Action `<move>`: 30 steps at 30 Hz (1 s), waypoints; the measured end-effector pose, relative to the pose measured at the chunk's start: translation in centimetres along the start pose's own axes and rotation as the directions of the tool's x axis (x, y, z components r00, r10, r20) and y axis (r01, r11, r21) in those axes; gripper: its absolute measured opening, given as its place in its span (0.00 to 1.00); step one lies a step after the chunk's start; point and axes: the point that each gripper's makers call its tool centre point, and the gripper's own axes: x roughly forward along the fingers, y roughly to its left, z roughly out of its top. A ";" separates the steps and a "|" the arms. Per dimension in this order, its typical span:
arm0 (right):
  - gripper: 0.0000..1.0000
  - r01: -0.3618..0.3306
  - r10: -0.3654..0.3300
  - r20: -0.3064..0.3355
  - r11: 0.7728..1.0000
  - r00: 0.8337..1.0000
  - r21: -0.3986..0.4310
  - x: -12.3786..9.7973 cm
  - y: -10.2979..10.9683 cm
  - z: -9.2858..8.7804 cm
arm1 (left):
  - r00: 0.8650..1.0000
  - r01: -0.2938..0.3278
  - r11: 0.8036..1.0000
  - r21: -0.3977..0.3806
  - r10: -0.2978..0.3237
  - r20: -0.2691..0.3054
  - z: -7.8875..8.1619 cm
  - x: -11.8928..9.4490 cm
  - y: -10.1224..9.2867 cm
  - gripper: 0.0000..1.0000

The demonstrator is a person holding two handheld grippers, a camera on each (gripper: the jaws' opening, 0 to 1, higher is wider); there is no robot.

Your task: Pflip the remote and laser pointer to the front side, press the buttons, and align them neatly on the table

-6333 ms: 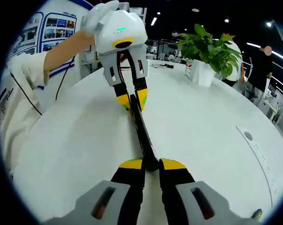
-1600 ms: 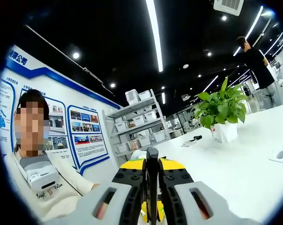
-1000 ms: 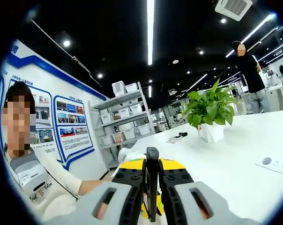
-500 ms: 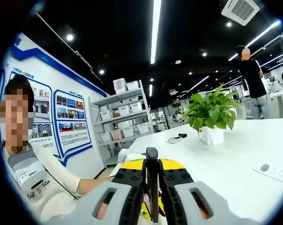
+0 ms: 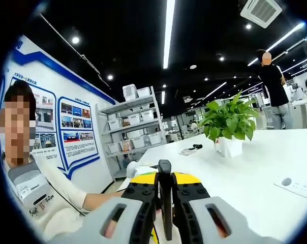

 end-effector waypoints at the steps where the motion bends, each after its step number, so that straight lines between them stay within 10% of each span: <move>1: 0.14 0.000 0.000 0.000 1.000 1.000 -0.001 0.0 0.0 0.0 | 1.000 -0.003 1.000 -0.002 0.003 -0.002 0.0 0.0 0.1 0.35; 16: 0.14 0.002 -0.002 -0.017 1.000 1.000 -0.009 0.0 -0.5 -0.1 | 1.000 -0.007 0.999 -0.034 0.008 0.030 0.6 -0.2 -0.2 0.42; 30: 0.14 0.002 -0.002 -0.004 1.000 1.000 0.001 -0.5 -0.7 0.3 | 0.982 -0.190 0.974 0.121 0.189 0.023 1.3 -1.0 2.5 0.50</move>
